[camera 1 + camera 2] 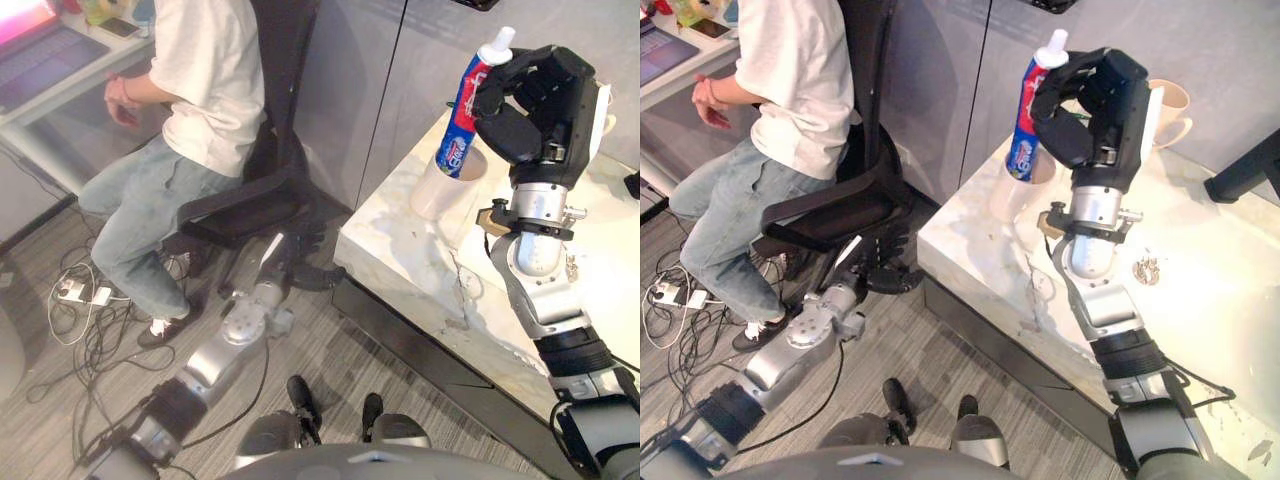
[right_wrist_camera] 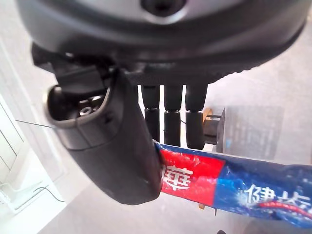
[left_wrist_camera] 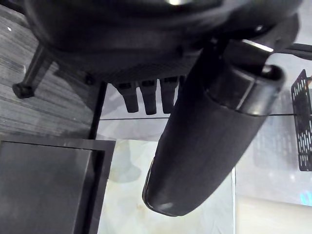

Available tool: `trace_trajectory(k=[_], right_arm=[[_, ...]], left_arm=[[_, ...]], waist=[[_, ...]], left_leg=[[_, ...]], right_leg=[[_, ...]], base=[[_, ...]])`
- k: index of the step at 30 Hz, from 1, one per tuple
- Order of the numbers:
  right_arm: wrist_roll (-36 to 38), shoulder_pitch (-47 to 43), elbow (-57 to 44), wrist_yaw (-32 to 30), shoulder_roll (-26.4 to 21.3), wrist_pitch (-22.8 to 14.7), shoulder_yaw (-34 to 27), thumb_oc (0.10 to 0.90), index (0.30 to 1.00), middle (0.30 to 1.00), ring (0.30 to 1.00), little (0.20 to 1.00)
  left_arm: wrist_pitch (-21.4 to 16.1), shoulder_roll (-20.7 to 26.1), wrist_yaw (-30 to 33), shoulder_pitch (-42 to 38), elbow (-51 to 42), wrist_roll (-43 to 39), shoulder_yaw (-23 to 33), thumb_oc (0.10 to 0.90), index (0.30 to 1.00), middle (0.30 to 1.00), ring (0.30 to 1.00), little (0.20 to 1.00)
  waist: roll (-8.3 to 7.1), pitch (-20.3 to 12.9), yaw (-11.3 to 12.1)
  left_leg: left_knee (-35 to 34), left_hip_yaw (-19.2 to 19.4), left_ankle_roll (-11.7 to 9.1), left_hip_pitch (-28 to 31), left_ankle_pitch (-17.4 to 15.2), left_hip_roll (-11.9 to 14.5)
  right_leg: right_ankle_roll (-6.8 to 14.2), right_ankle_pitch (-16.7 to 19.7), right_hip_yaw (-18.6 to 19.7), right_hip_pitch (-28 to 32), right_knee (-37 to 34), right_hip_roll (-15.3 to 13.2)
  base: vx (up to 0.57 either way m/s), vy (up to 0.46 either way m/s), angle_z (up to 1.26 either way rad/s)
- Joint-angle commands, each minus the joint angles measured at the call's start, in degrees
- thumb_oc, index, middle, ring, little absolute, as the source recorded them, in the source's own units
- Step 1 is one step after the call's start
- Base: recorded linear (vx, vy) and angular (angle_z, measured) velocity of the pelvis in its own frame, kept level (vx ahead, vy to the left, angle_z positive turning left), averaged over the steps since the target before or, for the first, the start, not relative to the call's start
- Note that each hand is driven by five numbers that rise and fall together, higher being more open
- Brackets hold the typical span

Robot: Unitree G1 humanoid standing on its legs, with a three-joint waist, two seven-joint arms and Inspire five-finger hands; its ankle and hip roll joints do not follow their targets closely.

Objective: Organize the bathroom.

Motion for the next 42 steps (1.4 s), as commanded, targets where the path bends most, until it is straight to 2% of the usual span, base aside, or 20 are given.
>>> trace_trajectory(k=[1,5,6,7,8,10,13,14,31,41,42], right_arm=[[-2.00,-4.10,-1.40,-2.69,-0.25,-10.00,-6.16,0.400,0.300,0.300,0.300,0.300],[-1.31,-3.50,-0.93,-2.53,0.19,-8.88,-6.69,0.400,0.300,0.300,0.300,0.300],[-1.69,-2.96,-1.14,-2.24,0.45,-7.78,-6.69,0.776,0.865,0.865,0.865,0.865],[-1.79,-2.76,-1.08,-2.08,0.56,-6.65,-6.53,0.800,0.900,0.900,0.900,0.900],[-1.81,-2.73,-1.17,-2.08,0.59,-6.54,-6.54,0.800,0.900,0.900,0.900,0.900],[-1.01,-2.16,-0.59,-1.09,0.71,-2.99,-5.99,0.800,0.900,0.900,0.900,0.900],[0.30,-1.27,-0.03,0.36,0.48,-1.49,-6.05,0.800,0.900,0.900,0.900,0.900],[2.26,0.46,-0.09,1.85,0.26,0.85,-6.24,0.800,0.900,0.900,0.900,0.900],[3.57,3.40,-1.69,2.96,0.10,2.75,-7.47,0.800,0.900,0.900,0.900,0.900],[7.30,5.12,-6.31,1.09,-0.32,2.05,-10.97,0.800,0.900,0.900,0.900,0.900],[8.79,6.10,-8.35,-0.11,-0.57,1.62,-12.90,0.800,0.900,0.900,0.900,0.900]], left_arm=[[-5.05,-1.25,-1.50,1.44,-5.44,0.49,1.08,0.800,0.900,0.900,0.900,0.900],[-5.11,-0.58,-2.30,2.52,-5.72,0.66,1.47,0.800,0.900,0.900,0.900,0.900],[-5.13,-0.32,-2.39,2.80,-5.99,0.70,1.57,0.800,0.900,0.900,0.900,0.900],[-5.34,-0.18,-2.31,2.88,-5.98,0.74,1.47,0.800,0.900,0.900,0.900,0.900],[-5.37,-0.17,-2.31,2.90,-5.98,0.74,1.46,0.800,0.900,0.900,0.900,0.900],[-5.90,-0.16,-1.70,2.71,-5.53,0.74,1.27,0.800,0.900,0.900,0.900,0.900],[-5.86,-0.23,-1.65,2.70,-5.46,0.86,1.49,0.800,0.900,0.900,0.900,0.900],[-6.06,-0.51,-1.23,2.79,-5.53,1.25,1.54,0.800,0.900,0.900,0.900,0.900],[-5.96,-2.41,4.92,2.86,-1.92,1.75,2.95,0.800,0.900,0.900,0.900,0.900],[-6.48,-3.20,11.15,4.08,1.68,2.99,7.48,0.800,0.900,0.900,0.900,0.900],[-6.36,-3.29,13.41,4.50,3.25,3.97,9.48,0.800,0.900,0.900,0.900,0.900]], waist=[[-0.36,-7.45,1.39],[-0.10,-7.23,1.58],[0.06,-7.02,1.51],[0.13,-6.98,1.44],[0.13,-6.98,1.43],[0.16,-6.86,1.05],[0.07,-6.91,0.86],[-0.06,-6.90,0.41],[-0.67,-6.99,-0.87],[-0.94,-7.05,-1.56],[-1.09,-7.07,-2.03]], left_leg=[[5.29,-1.62,-1.99,3.21,-5.59,-0.31],[5.23,-1.80,-1.89,3.42,-5.73,-0.28],[5.44,-1.88,-1.88,3.42,-5.82,-0.20],[5.47,-1.90,-1.88,3.46,-5.82,-0.15],[5.48,-1.90,-1.88,3.46,-5.83,-0.14],[5.38,-1.72,-1.88,3.65,-5.72,0.04],[5.15,-1.73,-1.74,3.88,-5.71,-0.03],[4.95,-1.47,-1.61,4.13,-5.67,0.09],[4.03,-0.75,-1.23,4.78,-5.53,-0.27],[4.07,-0.26,-1.16,4.94,-5.77,-0.57],[4.09,0.07,-1.16,5.04,-5.90,-0.61]], right_leg=[[2.72,1.73,-3.89,-6.54,4.92,-0.78],[2.76,1.62,-4.00,-6.77,5.30,-0.81],[2.66,1.49,-3.94,-6.86,5.63,-0.75],[2.62,1.42,-3.92,-6.88,5.74,-0.69],[2.62,1.40,-3.92,-6.88,5.77,-0.69],[2.52,1.20,-3.75,-6.93,6.08,-0.46],[2.54,1.17,-3.75,-7.03,6.24,-0.42],[2.62,1.16,-3.54,-7.30,6.50,-0.43],[3.37,1.87,-2.07,-8.84,7.23,-0.50],[3.64,2.21,-0.87,-9.45,7.50,-0.75],[3.63,2.22,-0.40,-9.66,7.62,-0.63]], base=[[0.06,-0.035,0.13],[0.03,-0.031,0.10],[0.01,-0.026,0.05],[0.00,0.000,0.00],[0.00,0.000,0.00],[0.00,0.000,0.00],[-0.01,-0.003,0.00],[0.00,0.000,0.00],[-0.04,0.020,-0.05],[-0.06,0.048,-0.01],[-0.07,0.064,-0.13]])
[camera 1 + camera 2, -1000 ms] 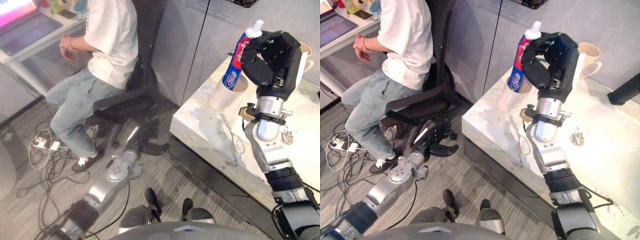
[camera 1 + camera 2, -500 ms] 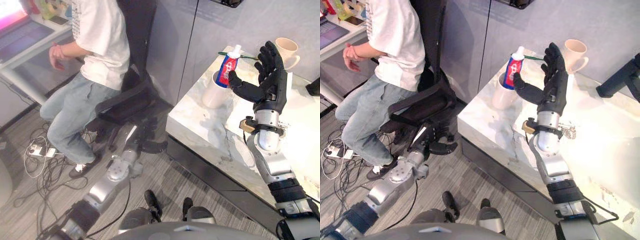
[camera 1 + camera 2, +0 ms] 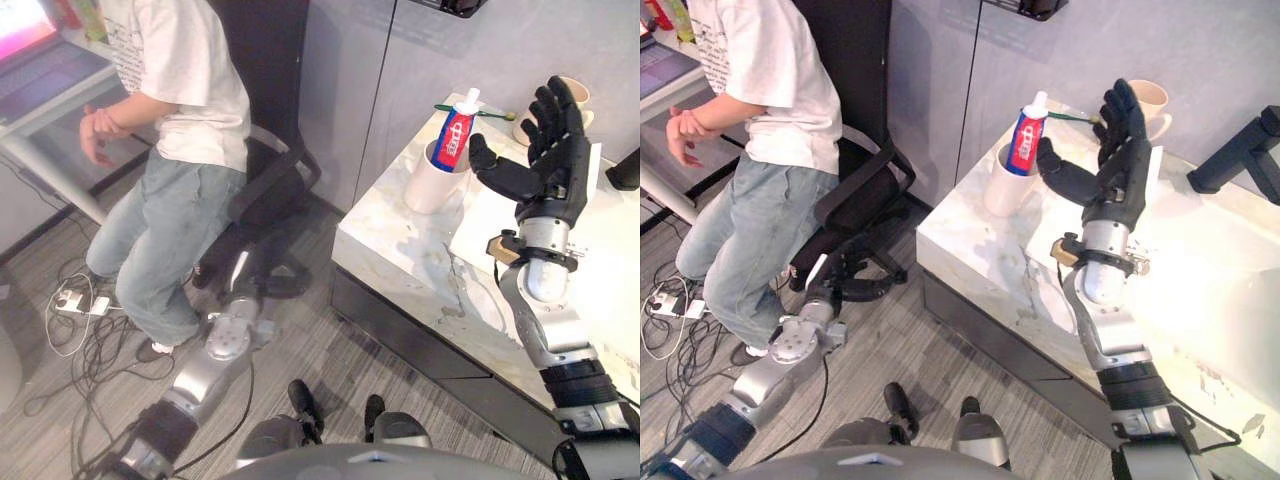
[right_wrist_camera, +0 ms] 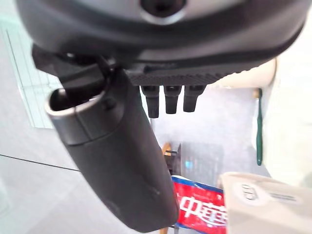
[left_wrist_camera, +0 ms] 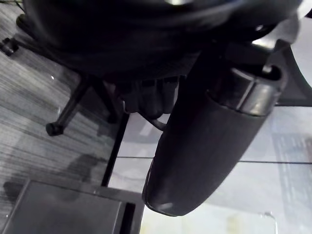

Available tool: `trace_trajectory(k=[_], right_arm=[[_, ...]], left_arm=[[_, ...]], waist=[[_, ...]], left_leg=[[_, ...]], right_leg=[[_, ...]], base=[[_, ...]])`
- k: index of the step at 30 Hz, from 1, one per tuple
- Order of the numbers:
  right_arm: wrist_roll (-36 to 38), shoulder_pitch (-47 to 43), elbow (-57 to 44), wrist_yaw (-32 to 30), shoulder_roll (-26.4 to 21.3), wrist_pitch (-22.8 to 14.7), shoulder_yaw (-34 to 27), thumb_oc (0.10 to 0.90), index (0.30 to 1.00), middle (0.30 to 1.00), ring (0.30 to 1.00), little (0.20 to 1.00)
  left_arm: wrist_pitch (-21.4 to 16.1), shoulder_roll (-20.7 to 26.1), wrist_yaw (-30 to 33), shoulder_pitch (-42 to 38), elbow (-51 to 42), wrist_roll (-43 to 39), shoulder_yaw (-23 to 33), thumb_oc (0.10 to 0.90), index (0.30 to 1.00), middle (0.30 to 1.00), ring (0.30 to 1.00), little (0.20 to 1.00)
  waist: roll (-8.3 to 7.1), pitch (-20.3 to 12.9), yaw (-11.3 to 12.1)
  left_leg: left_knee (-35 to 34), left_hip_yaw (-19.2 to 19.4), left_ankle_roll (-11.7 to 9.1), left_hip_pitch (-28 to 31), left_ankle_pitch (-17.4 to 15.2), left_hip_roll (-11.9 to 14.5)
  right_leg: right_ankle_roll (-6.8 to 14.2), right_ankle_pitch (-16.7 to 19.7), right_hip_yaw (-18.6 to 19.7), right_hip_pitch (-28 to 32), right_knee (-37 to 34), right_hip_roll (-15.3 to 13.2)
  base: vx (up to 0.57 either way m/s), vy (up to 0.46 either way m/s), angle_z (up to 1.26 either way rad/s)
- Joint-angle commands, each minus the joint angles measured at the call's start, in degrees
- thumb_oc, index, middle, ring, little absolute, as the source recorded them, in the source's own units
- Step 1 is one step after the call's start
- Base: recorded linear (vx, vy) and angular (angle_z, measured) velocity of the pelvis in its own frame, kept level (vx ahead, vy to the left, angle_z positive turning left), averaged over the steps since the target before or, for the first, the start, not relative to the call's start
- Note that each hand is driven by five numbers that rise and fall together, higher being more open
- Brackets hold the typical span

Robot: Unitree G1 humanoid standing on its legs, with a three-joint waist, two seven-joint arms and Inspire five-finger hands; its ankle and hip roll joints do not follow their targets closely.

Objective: Organize the bathroom.

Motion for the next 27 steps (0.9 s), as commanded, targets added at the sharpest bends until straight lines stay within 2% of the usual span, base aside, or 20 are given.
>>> trace_trajectory(k=[1,4,8,10,12,14,16,17,18,19,20,23,24,25,27], right_arm=[[3.43,-3.38,-5.41,-2.96,-3.19,-5.49,-7.35,0.800,0.900,0.900,0.900,0.900],[3.09,-0.79,-8.78,-5.23,-4.35,-5.97,-11.42,0.800,0.900,0.900,0.900,0.900],[4.87,5.22,-11.91,-8.72,-6.67,-7.51,-19.85,0.800,0.900,0.900,0.900,0.900],[3.92,7.19,-11.88,-10.63,-6.84,-8.10,-22.12,0.800,0.900,0.900,0.900,0.900],[3.13,10.47,-11.44,-14.53,-6.72,-8.47,-25.99,0.800,0.900,0.900,0.900,0.900],[3.75,15.10,-10.45,-18.56,-5.57,-9.39,-30.79,0.800,0.900,0.900,0.900,0.900],[4.56,17.12,-10.14,-20.34,-4.95,-10.20,-32.76,0.800,0.900,0.900,0.900,0.900],[5.11,19.99,-8.77,-22.12,-3.48,-11.98,-35.47,0.800,0.900,0.900,0.900,0.900],[5.10,20.15,-8.60,-22.32,-3.38,-12.18,-35.57,0.800,0.900,0.900,0.900,0.900],[5.33,20.74,-7.79,-23.08,-2.85,-12.94,-36.08,0.800,0.900,0.900,0.900,0.900],[5.23,21.66,-5.88,-24.47,-1.88,-14.01,-36.92,0.800,0.900,0.900,0.900,0.900],[5.58,23.08,-2.14,-28.10,-0.38,-14.81,-38.07,0.800,0.900,0.900,0.900,0.900],[3.60,23.07,0.45,-30.95,-0.28,-14.12,-38.89,0.800,0.900,0.900,0.900,0.900],[2.98,23.01,1.08,-31.47,-0.41,-13.52,-39.06,0.800,0.900,0.900,0.900,0.900],[1.27,22.58,4.99,-32.48,-0.38,-12.39,-38.79,0.800,0.900,0.900,0.900,0.900]], left_arm=[[-6.32,-2.34,4.71,-0.61,0.74,3.80,3.75,0.800,0.900,0.900,0.900,0.900],[-7.39,-2.38,6.07,0.35,2.70,4.27,6.51,0.800,0.900,0.900,0.900,0.900],[-11.91,-2.69,8.71,2.37,5.65,6.61,10.34,0.800,0.900,0.900,0.900,0.900],[-13.43,-2.49,10.48,2.92,6.23,8.22,11.52,0.800,0.900,0.900,0.900,0.900],[-16.33,-2.71,13.13,3.80,7.70,7.94,12.86,0.800,0.900,0.900,0.900,0.900],[-18.67,-3.49,15.23,5.38,8.78,3.64,15.44,0.800,0.900,0.900,0.900,0.900],[-19.47,-3.59,16.45,5.94,8.74,4.09,16.49,0.800,0.900,0.900,0.900,0.900],[-20.58,-3.35,18.14,6.66,8.20,3.59,17.86,0.800,0.900,0.900,0.900,0.900],[-20.69,-3.32,18.32,6.71,8.19,3.73,17.88,0.800,0.900,0.900,0.900,0.900],[-21.42,-3.16,18.96,6.74,8.44,3.94,18.28,0.800,0.900,0.900,0.900,0.900],[-22.86,-2.84,19.47,6.41,9.54,4.34,18.67,0.800,0.900,0.900,0.900,0.900],[-23.51,-2.19,19.59,6.42,10.63,2.99,19.81,0.800,0.900,0.900,0.900,0.900],[-24.05,-2.01,20.57,6.57,11.76,3.14,20.75,0.800,0.900,0.900,0.900,0.900],[-24.24,-1.95,20.74,6.51,12.15,3.28,20.79,0.800,0.900,0.900,0.900,0.900],[-25.32,-2.22,23.22,6.49,14.43,3.34,21.31,0.800,0.900,0.900,0.900,0.900]], waist=[[-1.63,-6.49,-0.61],[-1.81,-6.67,-1.68],[-2.32,-6.73,-3.84],[-2.48,-6.64,-4.61],[-2.66,-6.43,-5.77],[-2.99,-6.26,-7.86],[-3.31,-6.18,-8.48],[-3.11,-5.34,-9.19],[-3.11,-5.36,-9.11],[-2.94,-5.05,-9.26],[-2.36,-4.57,-9.28],[-1.42,-4.37,-8.86],[-1.40,-4.91,-8.35],[-1.50,-4.97,-8.24],[-2.17,-5.45,-7.32]], left_leg=[[5.36,-0.54,-1.73,4.44,-6.19,-0.44],[5.39,0.23,-1.67,4.58,-6.36,-0.38],[5.35,1.48,-1.71,4.53,-6.40,-0.22],[5.28,2.02,-1.63,4.46,-6.38,-0.20],[4.75,3.14,-1.58,4.47,-6.09,-0.32],[3.10,4.72,-1.78,5.11,-5.47,-0.51],[2.62,5.86,-1.97,4.74,-4.63,-0.25],[1.84,8.11,-2.21,4.48,-3.95,0.92],[1.78,8.30,-2.22,4.42,-3.89,0.97],[1.66,9.11,-2.15,4.02,-3.55,1.43],[1.57,10.66,-1.97,3.12,-3.02,2.56],[1.89,13.15,-2.10,1.49,-1.78,4.78],[2.52,13.35,-2.74,0.80,-2.58,5.19],[2.79,13.58,-2.79,0.64,-2.76,5.19],[4.50,14.66,-2.98,-1.63,-2.68,4.82]], right_leg=[[3.48,2.26,-1.52,-7.42,4.50,-0.20],[3.49,2.18,-0.82,-7.88,4.81,0.03],[3.55,2.40,0.75,-8.86,4.83,0.61],[3.59,2.43,1.13,-9.13,4.86,0.79],[3.83,2.58,1.56,-9.72,5.10,1.09],[4.77,3.56,1.22,-10.63,4.44,1.08],[4.97,4.54,0.67,-11.46,4.05,0.87],[5.32,3.80,-1.55,-12.29,5.57,0.67],[5.30,3.66,-1.59,-12.48,5.85,0.64],[5.04,2.91,-2.29,-12.54,6.82,0.71],[4.27,0.23,-3.36,-12.66,10.14,0.92],[3.07,-3.81,-4.05,-12.27,17.54,1.86],[2.69,-7.21,-3.68,-10.30,18.43,2.44],[2.57,-7.87,-3.65,-9.81,18.41,2.59],[0.86,-10.27,-3.09,-5.79,14.53,5.12]], base=[[-0.08,0.085,-0.17],[-0.04,0.057,-0.11],[-0.02,0.074,-0.17],[-0.01,0.082,-0.26],[-0.01,0.101,-0.32],[-0.03,0.077,-0.35],[-0.17,0.011,-0.44],[-0.24,0.006,-0.44],[-0.27,0.017,-0.50],[-0.25,0.039,-0.85],[-0.30,0.054,-0.95],[-0.27,0.061,-0.90],[-0.14,0.060,-0.65],[-0.11,0.044,-0.86],[-0.15,-0.036,-0.76]])
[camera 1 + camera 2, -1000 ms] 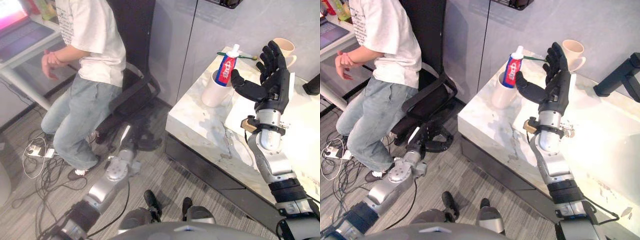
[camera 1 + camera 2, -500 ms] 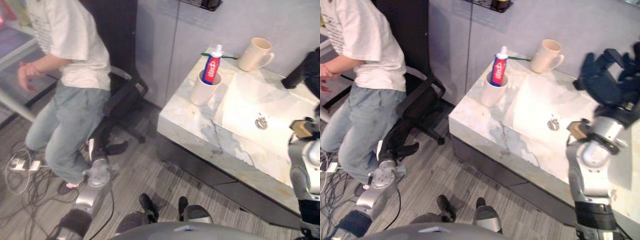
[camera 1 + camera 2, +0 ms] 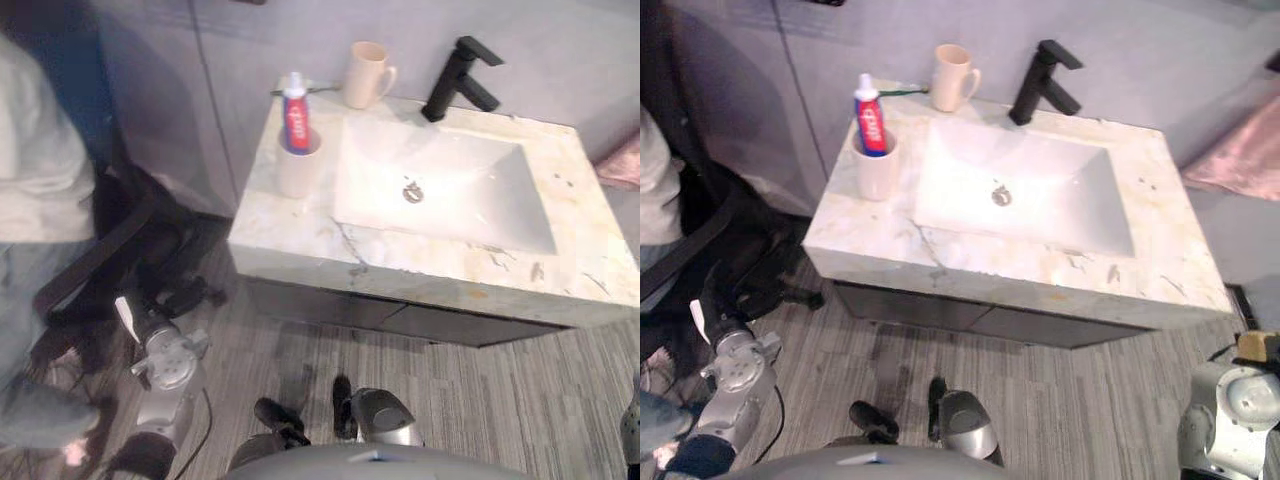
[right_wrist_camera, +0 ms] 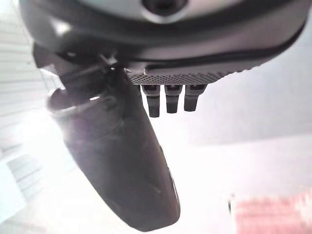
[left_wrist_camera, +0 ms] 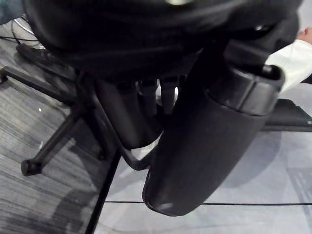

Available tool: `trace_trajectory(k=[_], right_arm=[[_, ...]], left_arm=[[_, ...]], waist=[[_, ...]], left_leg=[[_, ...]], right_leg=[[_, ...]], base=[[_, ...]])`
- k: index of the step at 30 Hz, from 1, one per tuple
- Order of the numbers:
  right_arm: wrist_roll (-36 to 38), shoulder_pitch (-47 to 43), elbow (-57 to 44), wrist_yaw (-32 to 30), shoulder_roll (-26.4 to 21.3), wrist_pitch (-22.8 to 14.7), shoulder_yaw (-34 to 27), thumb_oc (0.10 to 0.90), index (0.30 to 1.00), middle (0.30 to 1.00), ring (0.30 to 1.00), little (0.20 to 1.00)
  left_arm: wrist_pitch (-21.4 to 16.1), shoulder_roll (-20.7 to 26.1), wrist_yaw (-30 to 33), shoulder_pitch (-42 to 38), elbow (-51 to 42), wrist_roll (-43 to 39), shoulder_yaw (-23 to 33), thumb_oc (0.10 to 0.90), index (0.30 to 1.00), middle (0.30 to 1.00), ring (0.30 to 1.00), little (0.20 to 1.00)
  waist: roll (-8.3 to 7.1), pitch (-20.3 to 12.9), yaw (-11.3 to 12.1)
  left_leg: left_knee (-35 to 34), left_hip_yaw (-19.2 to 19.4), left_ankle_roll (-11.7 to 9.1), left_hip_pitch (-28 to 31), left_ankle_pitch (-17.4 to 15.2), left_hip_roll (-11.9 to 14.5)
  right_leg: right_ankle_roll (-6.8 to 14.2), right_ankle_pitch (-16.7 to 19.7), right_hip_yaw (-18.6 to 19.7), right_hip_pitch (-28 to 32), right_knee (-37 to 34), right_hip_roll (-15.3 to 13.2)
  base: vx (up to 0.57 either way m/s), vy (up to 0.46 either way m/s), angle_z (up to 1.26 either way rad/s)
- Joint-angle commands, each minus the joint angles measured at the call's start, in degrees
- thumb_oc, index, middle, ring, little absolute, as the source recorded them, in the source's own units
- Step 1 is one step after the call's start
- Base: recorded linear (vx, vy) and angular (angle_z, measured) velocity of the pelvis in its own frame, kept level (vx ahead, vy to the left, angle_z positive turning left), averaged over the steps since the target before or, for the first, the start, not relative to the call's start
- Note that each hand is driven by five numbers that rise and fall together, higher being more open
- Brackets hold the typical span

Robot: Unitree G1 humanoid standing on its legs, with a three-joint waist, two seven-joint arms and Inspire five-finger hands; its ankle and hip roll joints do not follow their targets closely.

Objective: Organize the bathroom.

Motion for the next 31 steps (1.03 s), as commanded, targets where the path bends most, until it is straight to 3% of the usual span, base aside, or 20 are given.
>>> trace_trajectory(k=[1,2,3,6,8,9,10,12,14,15,17,18,19,20,23,27,28,29,31], right_arm=[[-6.19,-3.11,2.95,-1.36,-4.39,-2.91,-3.44,0.800,0.900,0.900,0.900,0.900],[-6.43,-3.07,4.87,-0.96,-4.05,-3.19,-2.83,0.800,0.900,0.900,0.900,0.900],[-5.41,-3.31,8.88,-0.70,-3.75,-4.20,-1.52,0.800,0.900,0.900,0.900,0.900],[-6.48,-3.15,15.55,-3.08,-2.11,-4.47,0.56,0.800,0.900,0.900,0.900,0.900],[-6.54,-3.15,16.04,-3.33,-1.80,-4.79,0.92,0.800,0.900,0.900,0.900,0.900],[-9.49,-2.62,18.49,-7.71,1.25,-3.22,5.20,0.800,0.900,0.900,0.900,0.900],[-9.39,-2.27,21.26,-7.92,3.53,-3.78,8.67,0.800,0.900,0.900,0.900,0.900],[-12.15,-2.36,23.07,-10.64,5.00,-3.40,11.25,0.800,0.900,0.900,0.900,0.900],[-11.16,-2.14,26.89,-7.99,8.12,-3.19,15.90,0.800,0.900,0.900,0.900,0.900],[-10.02,-1.43,29.38,-5.92,9.13,-2.08,18.32,0.800,0.900,0.900,0.900,0.900],[-3.08,-1.15,35.04,3.50,10.43,2.33,21.29,0.800,0.900,0.900,0.900,0.900],[0.19,-1.41,38.75,7.84,11.60,4.75,21.89,0.800,0.900,0.900,0.900,0.900],[0.70,-1.52,40.41,8.29,11.69,4.49,22.39,0.800,0.900,0.900,0.900,0.900],[4.03,-1.98,46.13,13.99,11.91,9.81,24.18,0.800,0.900,0.900,0.900,0.900],[9.53,-4.87,56.84,23.32,13.06,16.93,27.67,0.800,0.900,0.900,0.900,0.900],[11.09,-7.12,58.88,25.36,13.79,23.19,31.37,0.800,0.900,0.900,0.900,0.900],[11.09,-7.12,58.88,25.36,13.79,23.19,31.37,0.800,0.900,0.900,0.900,0.900],[11.55,-7.78,60.53,27.44,14.10,27.32,32.69,0.800,0.900,0.900,0.900,0.900],[8.96,-8.20,63.51,30.53,13.99,30.62,33.67,0.800,0.900,0.900,0.900,0.900]], left_arm=[[-8.50,1.03,5.09,-2.16,0.66,1.07,4.05,0.800,0.900,0.900,0.900,0.900],[-8.79,0.61,6.05,-2.15,1.73,1.08,4.35,0.800,0.900,0.900,0.900,0.900],[-9.17,-0.35,7.03,-2.56,3.85,1.38,5.04,0.800,0.900,0.900,0.900,0.900],[-8.78,-1.30,7.49,-2.99,7.62,1.28,5.90,0.800,0.900,0.900,0.900,0.900],[-9.17,-1.45,6.88,-2.85,8.16,0.92,6.11,0.800,0.900,0.900,0.900,0.900],[-10.68,-2.45,4.11,-0.99,11.88,0.61,7.84,0.800,0.900,0.900,0.900,0.900],[-12.13,-3.92,0.46,0.49,15.01,-1.75,10.18,0.800,0.900,0.900,0.900,0.900],[-13.08,-4.74,-1.24,0.80,17.50,-2.61,11.31,0.800,0.900,0.900,0.900,0.900],[-11.00,-4.65,-4.10,-0.13,21.13,-1.89,11.65,0.800,0.900,0.900,0.900,0.900],[-8.72,-4.31,-5.24,-0.69,22.75,-0.83,11.48,0.800,0.900,0.900,0.900,0.900],[-5.66,-3.66,-8.37,-1.90,25.97,-0.42,10.19,0.800,0.900,0.900,0.900,0.900],[-3.45,-3.46,-10.30,-2.84,28.01,0.85,9.07,0.800,0.900,0.900,0.900,0.900],[-2.88,-3.46,-10.90,-3.11,28.60,1.21,8.60,0.800,0.900,0.900,0.900,0.900],[-0.47,-3.53,-13.79,-3.88,31.15,2.71,6.56,0.800,0.900,0.900,0.900,0.900],[1.36,-4.76,-17.41,-5.92,39.06,4.45,2.26,0.800,0.900,0.900,0.900,0.900],[3.52,-5.82,-20.98,-5.67,43.21,3.22,0.33,0.800,0.900,0.900,0.900,0.900],[3.52,-5.82,-20.98,-5.67,43.21,3.22,0.33,0.800,0.900,0.900,0.900,0.900],[3.56,-6.08,-22.79,-4.88,44.66,3.48,0.26,0.800,0.900,0.900,0.900,0.900],[2.54,-6.15,-24.02,-4.30,45.00,3.40,-0.05,0.800,0.900,0.900,0.900,0.900]], waist=[[-1.01,-3.11,1.12],[-1.43,-3.09,1.56],[-2.20,-2.66,2.39],[-2.98,-0.96,3.40],[-3.00,-0.75,3.46],[-3.44,0.66,4.88],[-3.78,0.81,5.80],[-3.73,0.72,5.99],[-3.58,0.29,5.80],[-3.73,0.17,5.70],[-3.57,-0.37,5.47],[-2.90,-1.03,4.85],[-2.55,-1.03,4.85],[-0.93,-1.93,4.56],[1.49,-2.41,4.16],[2.64,-2.28,4.68],[2.64,-2.28,4.68],[2.88,-2.48,5.36],[2.96,-2.65,6.20]], left_leg=[[5.23,-7.59,-4.04,-3.03,0.01,-3.81],[6.03,-7.52,-4.70,-4.58,0.50,-4.02],[8.05,-6.72,-5.32,-7.58,2.83,-3.42],[12.63,-10.07,-6.74,-12.59,4.55,-2.68],[13.22,-10.31,-6.77,-12.95,4.65,-2.68],[19.65,-15.15,-7.09,-15.75,5.22,-2.58],[23.79,-17.64,-6.42,-15.45,3.64,-2.09],[24.86,-18.44,-6.32,-14.43,3.00,-0.80],[25.63,-21.05,-5.92,-11.09,1.19,1.22],[28.10,-24.57,-5.83,-9.59,-0.18,1.97],[29.35,-28.24,-5.76,-7.38,-2.38,2.70],[25.58,-26.93,-5.12,-4.26,-4.78,2.46],[24.21,-27.16,-5.03,-3.38,-5.38,1.47],[18.47,-26.61,-5.09,-0.85,-6.23,-1.83],[10.07,-25.17,-5.79,2.45,-4.99,-4.80],[7.80,-26.12,-5.70,2.39,-4.43,-6.84],[7.80,-26.12,-5.70,2.39,-4.43,-6.84],[7.32,-26.51,-5.54,1.86,-3.88,-7.36],[7.35,-26.99,-5.27,1.31,-3.86,-7.73]], right_leg=[[-0.36,-7.50,2.04,5.92,-4.99,3.09],[-0.53,-6.95,2.49,6.98,-7.52,3.54],[-1.44,-3.42,3.80,7.70,-12.03,4.85],[-2.01,0.04,5.65,7.80,-14.90,5.45],[-2.10,0.29,5.71,7.81,-15.12,5.47],[-3.00,1.82,7.18,7.66,-16.34,5.34],[-3.35,1.96,7.39,7.29,-16.37,4.69],[-3.41,1.94,6.91,7.28,-16.46,4.12],[-3.32,2.03,5.30,6.78,-16.14,2.10],[-3.47,2.01,4.59,6.56,-15.81,0.71],[-3.24,2.08,3.82,6.19,-15.26,-1.20],[-2.52,1.87,2.45,5.70,-14.47,-2.25],[-2.43,1.77,2.35,5.67,-14.29,-2.33],[-2.26,2.11,1.64,4.86,-14.51,-2.35],[-0.43,4.24,-0.14,3.02,-15.45,-3.66],[0.71,4.87,0.19,1.55,-14.80,-4.57],[0.71,4.87,0.19,1.55,-14.80,-4.57],[1.14,4.97,1.04,1.46,-14.98,-4.69],[1.46,4.84,1.53,1.58,-15.13,-5.00]], base=[[-0.16,-0.088,-0.64],[-0.25,-0.183,-0.87],[-0.23,-0.172,-0.68],[-0.27,-0.135,-0.70],[-0.25,-0.058,-0.04],[-0.42,-0.045,-0.06],[-0.47,-0.035,-0.35],[-0.19,0.059,-0.48],[-0.18,0.157,-0.17],[-0.14,0.191,0.03],[-0.10,0.255,0.09],[-0.06,0.233,0.21],[-0.06,0.282,0.33],[-0.06,0.246,0.48],[-0.11,0.270,0.60],[-0.05,0.128,0.21],[-0.05,0.123,-0.13],[-0.04,0.076,0.00],[-0.04,0.088,0.03]])
